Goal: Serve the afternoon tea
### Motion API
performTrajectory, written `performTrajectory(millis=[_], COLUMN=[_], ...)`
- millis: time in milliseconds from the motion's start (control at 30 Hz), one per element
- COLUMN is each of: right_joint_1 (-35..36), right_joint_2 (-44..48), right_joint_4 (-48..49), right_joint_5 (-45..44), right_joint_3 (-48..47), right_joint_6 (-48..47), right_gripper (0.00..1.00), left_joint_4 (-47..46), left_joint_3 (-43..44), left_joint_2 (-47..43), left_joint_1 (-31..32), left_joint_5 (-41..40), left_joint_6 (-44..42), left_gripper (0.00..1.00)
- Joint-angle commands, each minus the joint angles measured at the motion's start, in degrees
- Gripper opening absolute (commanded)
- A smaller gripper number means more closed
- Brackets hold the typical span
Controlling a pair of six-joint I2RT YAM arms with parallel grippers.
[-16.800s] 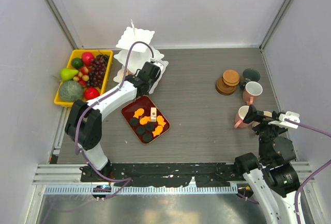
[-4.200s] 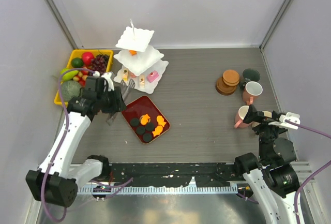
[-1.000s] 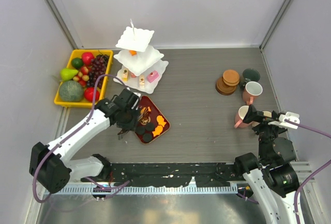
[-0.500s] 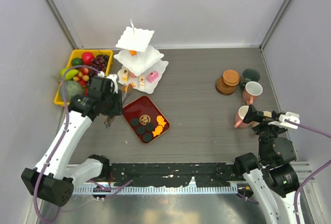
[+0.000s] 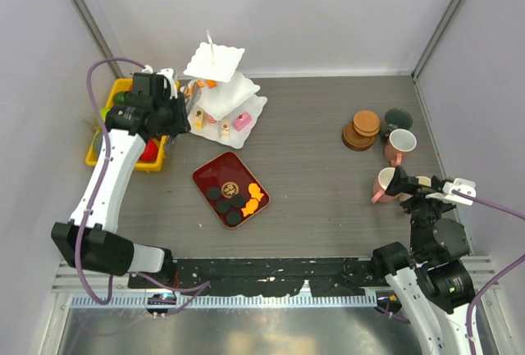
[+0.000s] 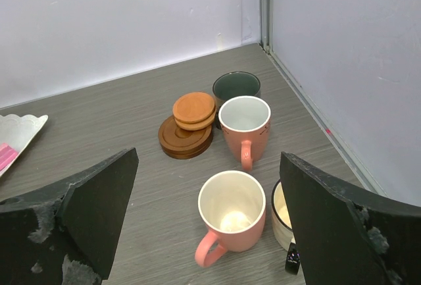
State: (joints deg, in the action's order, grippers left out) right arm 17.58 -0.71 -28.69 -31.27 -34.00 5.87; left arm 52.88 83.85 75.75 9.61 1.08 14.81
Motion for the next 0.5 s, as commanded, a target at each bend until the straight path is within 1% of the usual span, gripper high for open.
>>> performTrajectory(millis=[0, 233, 467], right_joint_1=[0.26, 0.26, 0.35], right_joint_2=[0.53, 0.45, 0.18], right_joint_4=[2.32, 2.41, 2.41], right_joint_5=[-0.64, -0.90, -0.81], right_joint_3=[0.07, 0.07, 0.07], right_joint_6=[-0.86, -0.86, -0.95], right_gripper=[0.95, 0.95, 0.95], left_joint_4=[-4.36, -5.33, -5.86], left_joint_3=[5.35, 8.17, 11.15], left_joint_2=[5.19, 11.96, 17.50], left_joint_1=[-0.82, -1.34, -1.35], left_joint_5=[-0.55, -3.36, -2.76], left_joint_6=[-0.66, -1.27, -2.77], left_gripper=[0.30, 0.31, 0.33])
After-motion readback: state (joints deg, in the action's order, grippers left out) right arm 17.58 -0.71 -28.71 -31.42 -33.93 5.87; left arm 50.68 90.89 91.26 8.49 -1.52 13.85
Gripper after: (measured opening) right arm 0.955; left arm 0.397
